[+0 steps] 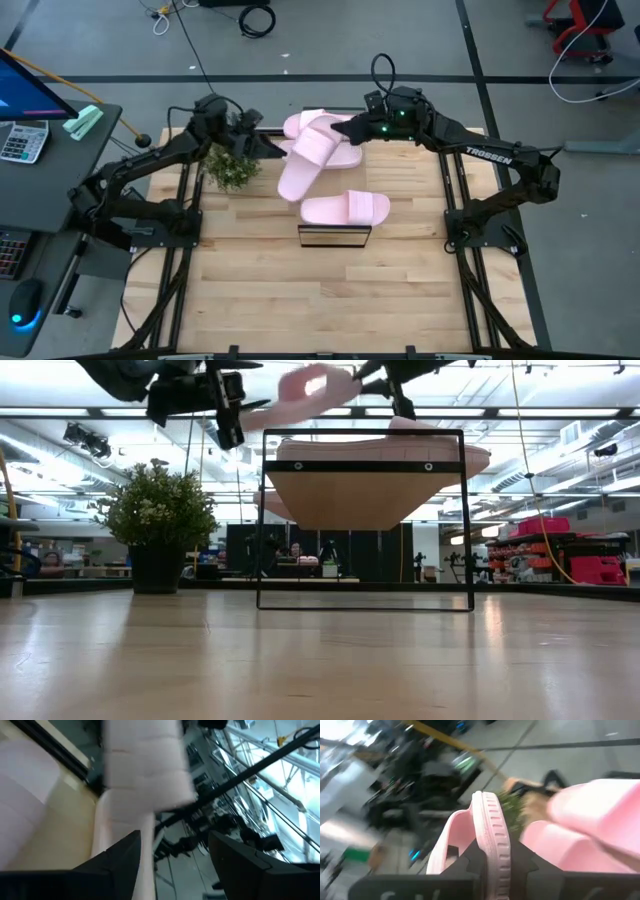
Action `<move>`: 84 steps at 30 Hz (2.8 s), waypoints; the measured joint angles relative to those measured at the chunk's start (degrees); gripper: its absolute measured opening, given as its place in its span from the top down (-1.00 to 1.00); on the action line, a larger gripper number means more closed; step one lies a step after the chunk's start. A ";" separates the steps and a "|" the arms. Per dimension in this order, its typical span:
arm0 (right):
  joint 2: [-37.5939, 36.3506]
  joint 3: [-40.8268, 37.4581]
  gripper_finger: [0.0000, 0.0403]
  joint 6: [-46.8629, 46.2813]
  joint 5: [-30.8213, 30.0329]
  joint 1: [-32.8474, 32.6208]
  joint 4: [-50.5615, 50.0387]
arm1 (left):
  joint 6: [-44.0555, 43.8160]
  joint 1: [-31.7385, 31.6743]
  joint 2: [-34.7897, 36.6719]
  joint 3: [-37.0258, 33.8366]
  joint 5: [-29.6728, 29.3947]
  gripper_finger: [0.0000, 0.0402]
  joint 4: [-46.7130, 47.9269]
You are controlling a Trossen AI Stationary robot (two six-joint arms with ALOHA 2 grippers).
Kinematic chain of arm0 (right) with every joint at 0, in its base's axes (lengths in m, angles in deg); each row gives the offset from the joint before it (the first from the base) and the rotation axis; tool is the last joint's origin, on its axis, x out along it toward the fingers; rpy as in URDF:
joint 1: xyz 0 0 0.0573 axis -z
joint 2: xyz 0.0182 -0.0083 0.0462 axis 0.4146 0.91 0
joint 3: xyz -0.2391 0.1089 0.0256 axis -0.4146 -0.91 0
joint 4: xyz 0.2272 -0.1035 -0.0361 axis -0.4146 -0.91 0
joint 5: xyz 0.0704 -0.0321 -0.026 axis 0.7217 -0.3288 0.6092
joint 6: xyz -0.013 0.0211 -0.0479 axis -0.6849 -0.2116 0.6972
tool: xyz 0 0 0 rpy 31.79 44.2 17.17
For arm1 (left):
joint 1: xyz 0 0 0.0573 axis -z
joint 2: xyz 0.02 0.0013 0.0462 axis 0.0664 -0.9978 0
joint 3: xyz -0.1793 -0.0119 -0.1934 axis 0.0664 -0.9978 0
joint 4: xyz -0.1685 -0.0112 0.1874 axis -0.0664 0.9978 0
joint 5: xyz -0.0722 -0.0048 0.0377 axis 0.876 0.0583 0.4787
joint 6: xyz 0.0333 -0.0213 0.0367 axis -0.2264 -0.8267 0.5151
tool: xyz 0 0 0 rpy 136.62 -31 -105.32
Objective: Pick and place slides into the shelf
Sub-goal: Put the pink slide on the shelf
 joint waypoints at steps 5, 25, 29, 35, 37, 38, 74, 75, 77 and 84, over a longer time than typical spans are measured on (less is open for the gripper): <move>-0.33 0.00 0.78 -4.38 -10.59 -0.79 -3.34 | 0.12 -2.83 2.33 0.00 -1.53 -0.15 0.05; -4.70 0.07 0.78 -21.66 -47.33 -18.57 -19.79 | 2.13 -9.23 5.14 0.02 -11.42 -0.08 -2.65; -4.61 0.07 0.78 -28.65 -56.43 -22.89 -25.94 | 3.19 -9.41 5.14 0.02 -12.68 -0.04 -3.02; -4.61 0.07 0.78 -36.91 -63.42 -26.71 -32.12 | 3.34 -9.41 5.14 0.02 -13.30 0.00 -4.86; -4.61 -0.05 0.78 -38.25 -64.29 -27.31 -32.57 | 3.20 -9.41 5.14 0.02 -13.64 0.01 -6.85; -4.61 -0.13 0.78 -38.91 -64.63 -27.58 -32.73 | 3.01 -9.41 5.14 0.02 -13.93 0.02 -7.61; -1.60 -0.24 0.78 -49.31 -58.99 -28.32 -47.78 | 1.84 -9.41 5.12 0.02 -18.66 0.06 -12.88; -1.60 -0.24 0.78 -49.31 -58.97 -28.32 -48.49 | 1.84 -9.41 5.12 0.02 -19.02 0.06 -12.96; -1.60 -0.24 0.78 -49.29 -58.63 -28.32 -49.86 | 1.84 -9.41 5.12 0.02 -19.54 0.06 -12.96; -1.60 -0.37 0.78 -49.18 -56.52 -28.32 -52.25 | 2.32 -9.39 5.12 0.02 -19.84 0.09 -12.98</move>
